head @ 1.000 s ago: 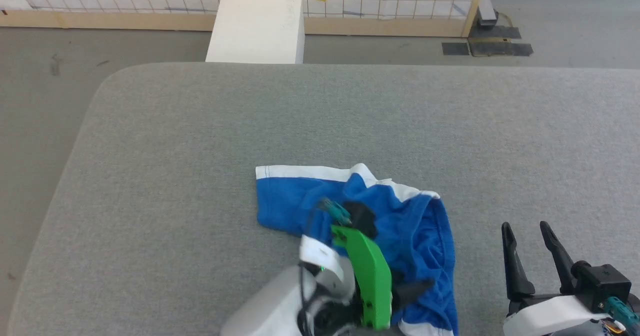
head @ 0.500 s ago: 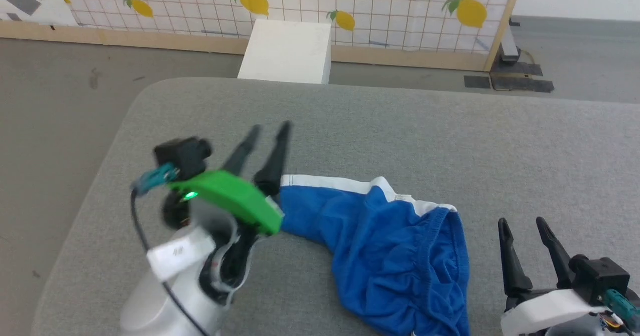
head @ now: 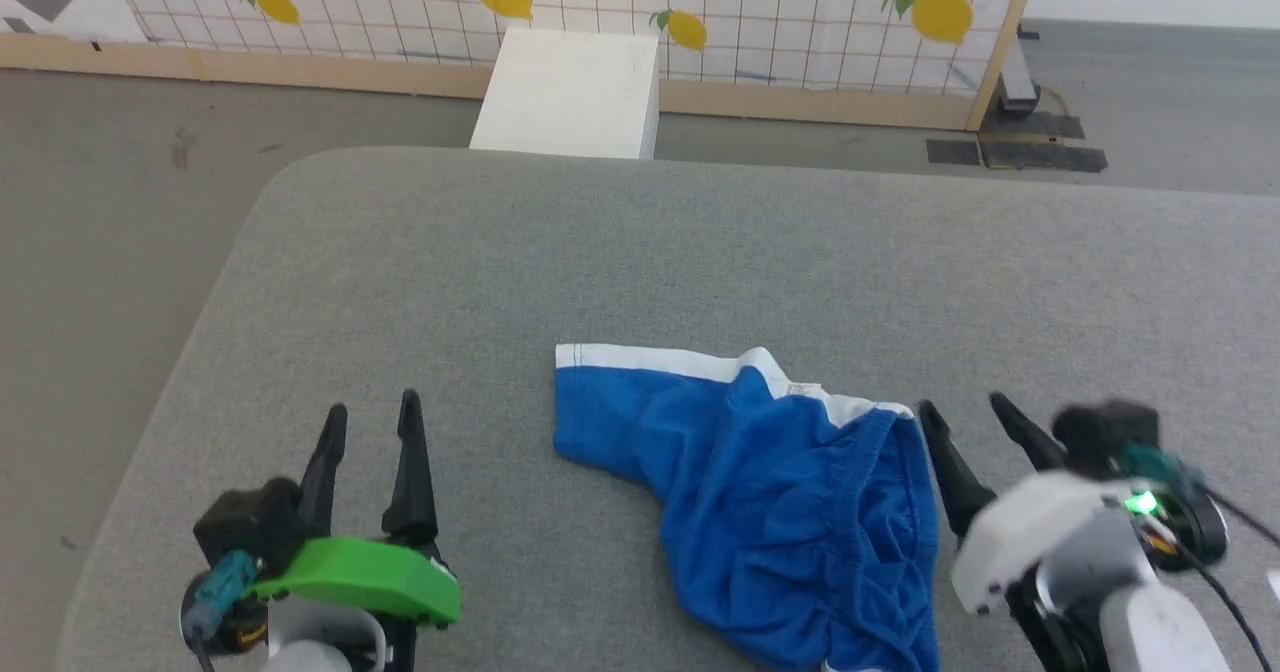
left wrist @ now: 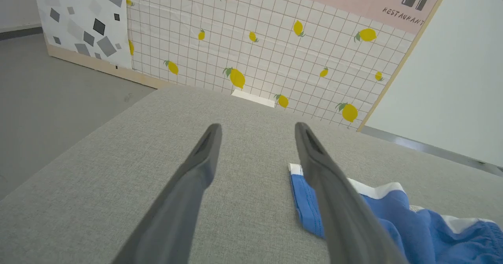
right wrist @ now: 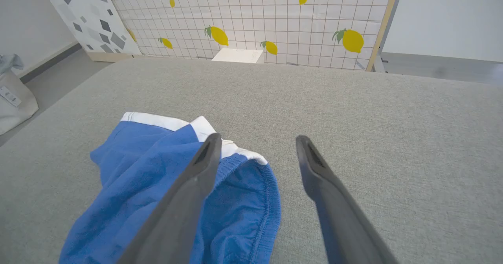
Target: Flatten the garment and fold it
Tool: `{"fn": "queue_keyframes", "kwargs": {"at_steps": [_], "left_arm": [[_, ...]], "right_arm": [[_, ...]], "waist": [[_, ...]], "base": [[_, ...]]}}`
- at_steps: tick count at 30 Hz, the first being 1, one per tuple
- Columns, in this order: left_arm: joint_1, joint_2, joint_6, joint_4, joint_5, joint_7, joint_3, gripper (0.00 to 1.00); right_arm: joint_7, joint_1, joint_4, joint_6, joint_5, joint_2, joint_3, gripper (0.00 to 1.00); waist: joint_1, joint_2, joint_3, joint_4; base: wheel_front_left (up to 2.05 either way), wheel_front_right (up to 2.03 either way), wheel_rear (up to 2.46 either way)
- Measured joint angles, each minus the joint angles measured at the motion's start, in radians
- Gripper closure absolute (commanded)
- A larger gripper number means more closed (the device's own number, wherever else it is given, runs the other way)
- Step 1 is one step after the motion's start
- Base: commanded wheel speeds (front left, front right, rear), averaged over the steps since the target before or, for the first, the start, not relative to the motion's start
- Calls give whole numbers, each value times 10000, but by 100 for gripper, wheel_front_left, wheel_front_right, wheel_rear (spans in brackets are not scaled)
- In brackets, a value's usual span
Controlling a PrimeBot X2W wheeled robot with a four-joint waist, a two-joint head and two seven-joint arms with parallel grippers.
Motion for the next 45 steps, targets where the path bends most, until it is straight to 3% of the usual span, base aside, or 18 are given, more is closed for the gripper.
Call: {"fn": "queue_keyframes", "kwargs": {"at_steps": [4, 11, 19, 20, 21, 23, 35, 38, 45], "left_arm": [[452, -472, -73, -234, 151, 0, 451, 0], [448, -1101, -591, -403, 658, 0, 583, 0], [413, -1546, -972, -209, 1032, 0, 805, 0], [413, -1595, -1018, -163, 1049, 0, 826, 0], [413, -1626, -1060, -128, 1053, 0, 838, 0], [410, -1695, -1150, -71, 1101, 0, 874, 0], [-190, -1833, -1728, 387, 1191, 234, 811, 0], [-1142, -1737, -1793, 817, 1172, 1221, 648, 0], [-4193, -1643, -1871, 2980, 861, 5076, 36, 0]], "right_arm": [[1661, -1157, 456, 0, -290, -184, 334, 0], [4015, -2423, 1691, 0, -293, -1319, 1183, 0], [4878, -2648, 2034, 0, 171, -1728, 1651, 0], [5007, -2648, 2073, 0, 255, -1726, 1649, 7], [5056, -2647, 2080, 0, 291, -1728, 1649, 55], [5070, -2647, 2057, 0, 343, -1735, 1647, 100], [4111, -2416, 838, 0, 539, -1762, 1231, 100], [4050, -2065, 313, 0, 608, -1814, 1365, 100], [4013, -1768, -533, 0, 940, -1789, 1898, 100]], "waist": [[0, 0, 214, 59], [0, 0, 632, 474], [0, 0, 1195, 849], [0, 0, 1242, 876], [0, 0, 1272, 893], [0, 0, 1327, 914], [1, 0, 1270, 635], [0, 0, 1257, 502], [1, 0, 1449, 83]], "base": [[0, 0, 0], [0, 0, 0], [0, 0, 0], [0, 0, 0], [0, 0, 0], [0, 0, 0], [0, 0, 0], [0, 0, 0], [0, 0, 0]]}}
